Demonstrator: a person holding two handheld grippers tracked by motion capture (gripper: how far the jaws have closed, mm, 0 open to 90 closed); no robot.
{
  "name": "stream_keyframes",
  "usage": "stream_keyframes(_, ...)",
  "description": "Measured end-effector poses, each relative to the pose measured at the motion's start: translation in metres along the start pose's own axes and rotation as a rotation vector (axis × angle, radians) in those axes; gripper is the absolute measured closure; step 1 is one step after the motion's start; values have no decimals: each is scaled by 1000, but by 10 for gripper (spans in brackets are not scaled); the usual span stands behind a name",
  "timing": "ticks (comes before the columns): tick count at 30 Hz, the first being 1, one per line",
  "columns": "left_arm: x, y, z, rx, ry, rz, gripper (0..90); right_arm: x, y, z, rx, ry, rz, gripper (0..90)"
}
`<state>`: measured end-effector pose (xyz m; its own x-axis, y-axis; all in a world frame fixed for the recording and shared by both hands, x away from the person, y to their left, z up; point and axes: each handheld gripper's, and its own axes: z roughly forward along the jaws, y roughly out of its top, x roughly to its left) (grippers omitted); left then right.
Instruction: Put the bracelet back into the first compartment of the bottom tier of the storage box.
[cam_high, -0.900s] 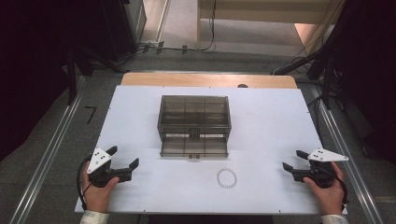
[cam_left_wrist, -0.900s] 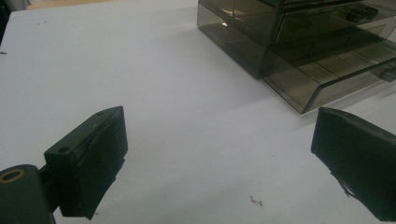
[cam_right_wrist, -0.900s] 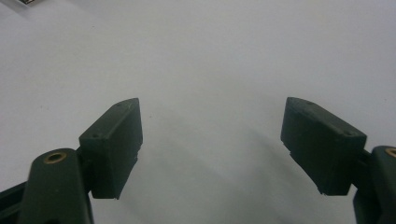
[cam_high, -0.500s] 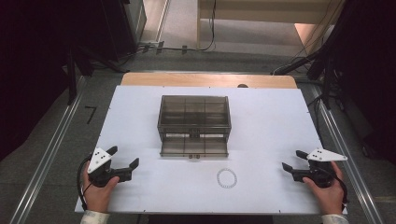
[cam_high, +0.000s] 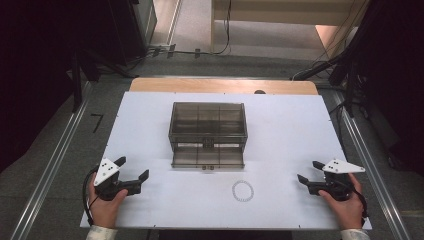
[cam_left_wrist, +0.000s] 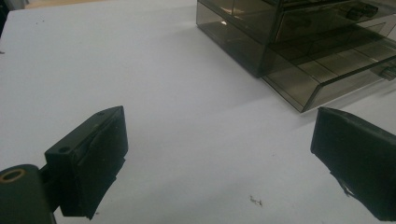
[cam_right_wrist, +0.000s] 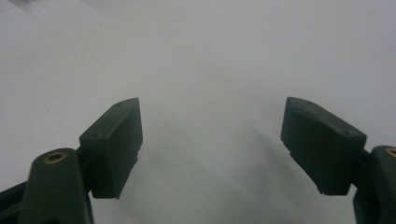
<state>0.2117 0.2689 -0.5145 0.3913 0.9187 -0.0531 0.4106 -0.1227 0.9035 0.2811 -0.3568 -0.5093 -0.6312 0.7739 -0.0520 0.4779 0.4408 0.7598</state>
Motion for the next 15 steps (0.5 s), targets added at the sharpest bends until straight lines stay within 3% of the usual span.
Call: stream_keyframes(15, -1, 0, 0, 1, 3, 8, 47, 22, 9, 11, 11, 35, -44, 208)
